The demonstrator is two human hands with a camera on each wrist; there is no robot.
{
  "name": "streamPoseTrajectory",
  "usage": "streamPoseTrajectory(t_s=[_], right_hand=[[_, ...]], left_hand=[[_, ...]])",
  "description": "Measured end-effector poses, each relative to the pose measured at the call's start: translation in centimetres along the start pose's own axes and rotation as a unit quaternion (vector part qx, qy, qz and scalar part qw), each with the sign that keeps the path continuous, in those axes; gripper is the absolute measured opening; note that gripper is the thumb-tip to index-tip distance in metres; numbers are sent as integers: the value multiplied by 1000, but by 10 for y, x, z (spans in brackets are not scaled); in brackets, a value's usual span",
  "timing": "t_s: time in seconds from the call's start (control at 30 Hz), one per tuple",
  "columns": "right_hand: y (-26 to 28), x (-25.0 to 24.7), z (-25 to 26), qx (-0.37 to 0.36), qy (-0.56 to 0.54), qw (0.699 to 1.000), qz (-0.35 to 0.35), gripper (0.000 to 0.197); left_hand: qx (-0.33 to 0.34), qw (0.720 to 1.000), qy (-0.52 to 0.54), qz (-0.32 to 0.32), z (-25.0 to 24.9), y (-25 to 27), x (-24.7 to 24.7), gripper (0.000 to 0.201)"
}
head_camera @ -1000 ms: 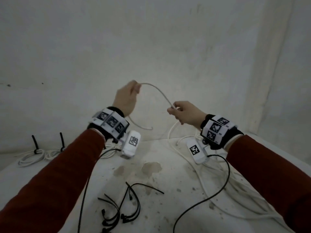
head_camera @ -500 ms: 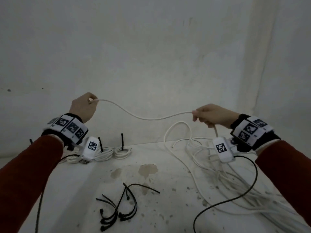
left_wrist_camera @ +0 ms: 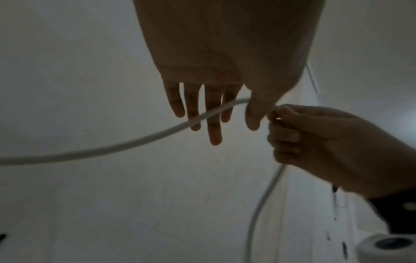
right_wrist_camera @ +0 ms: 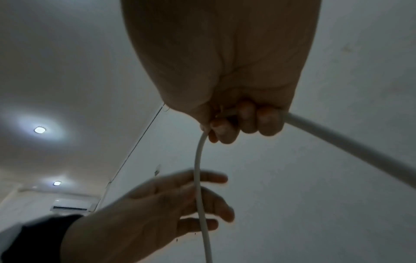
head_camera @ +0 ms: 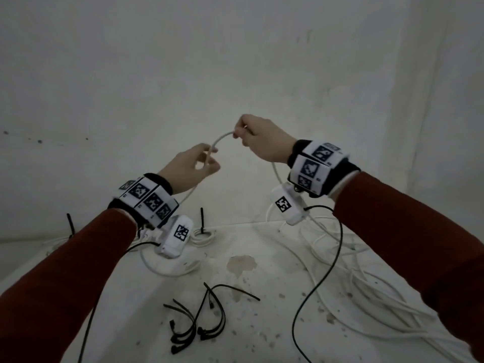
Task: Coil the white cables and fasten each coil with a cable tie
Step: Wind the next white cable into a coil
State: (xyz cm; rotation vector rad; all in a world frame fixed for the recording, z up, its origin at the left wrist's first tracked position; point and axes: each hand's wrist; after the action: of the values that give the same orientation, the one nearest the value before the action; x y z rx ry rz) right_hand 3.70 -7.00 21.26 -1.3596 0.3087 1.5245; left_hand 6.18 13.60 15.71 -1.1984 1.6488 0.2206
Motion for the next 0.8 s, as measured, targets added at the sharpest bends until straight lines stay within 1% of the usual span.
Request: streamPoseTrajectory(t_s=[0.07,0.1,0.13,0.2,0.3,0.4,0.47,0.53,0.6,0.7,0.73,0.8], right_hand=[[-8,9,10,-21,-22,1000,5,12],[-9,12,14,-37,-31,999,-8,9],[-10,14,15,-50,-38,998,-24,8],[-10,17,13,-60,-54,996,-38,8],[-6,29,-3,-30,-90,995,-12,10],[10,46,-25,-1,-84,996,16,20],[25,55,-44,20,-44,998,46,25],[42,60,-65,55,-17,995,77,23],[57,61,-86,104,-26,990,94,19],[76,58,-103,186,-147,967,90,25],[81,55,-105,206,-198,955,84,27],[86,50,-105,234,-293,924,75,31]], left_hand=[[31,997,52,-36,-13,-1,-3,15],[44,995,61,-66,-17,-1,-6,15],[52,993,50,-97,-18,-1,-9,18],[60,986,-16,-155,-15,0,-17,22],[64,975,-88,-193,-3,1,-23,24],[39,964,-100,-245,11,3,-26,26],[0,955,-77,-287,23,7,-33,27],[-40,945,-68,-316,37,13,-43,29],[-74,939,-88,-326,50,18,-52,30],[-95,936,-119,-318,68,23,-56,31],[-89,938,-121,-313,74,24,-55,30],[-52,948,-116,-291,81,26,-51,28]])
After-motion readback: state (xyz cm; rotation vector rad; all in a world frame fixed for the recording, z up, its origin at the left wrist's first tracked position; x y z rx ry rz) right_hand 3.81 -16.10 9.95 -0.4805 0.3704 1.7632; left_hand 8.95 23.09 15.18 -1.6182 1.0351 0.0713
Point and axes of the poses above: each hand's wrist, its own y-axis away from the middle knuckle, its own x-axis out of the palm, z = x × y, and after that the axes turned 12 degrees about z, right-handed
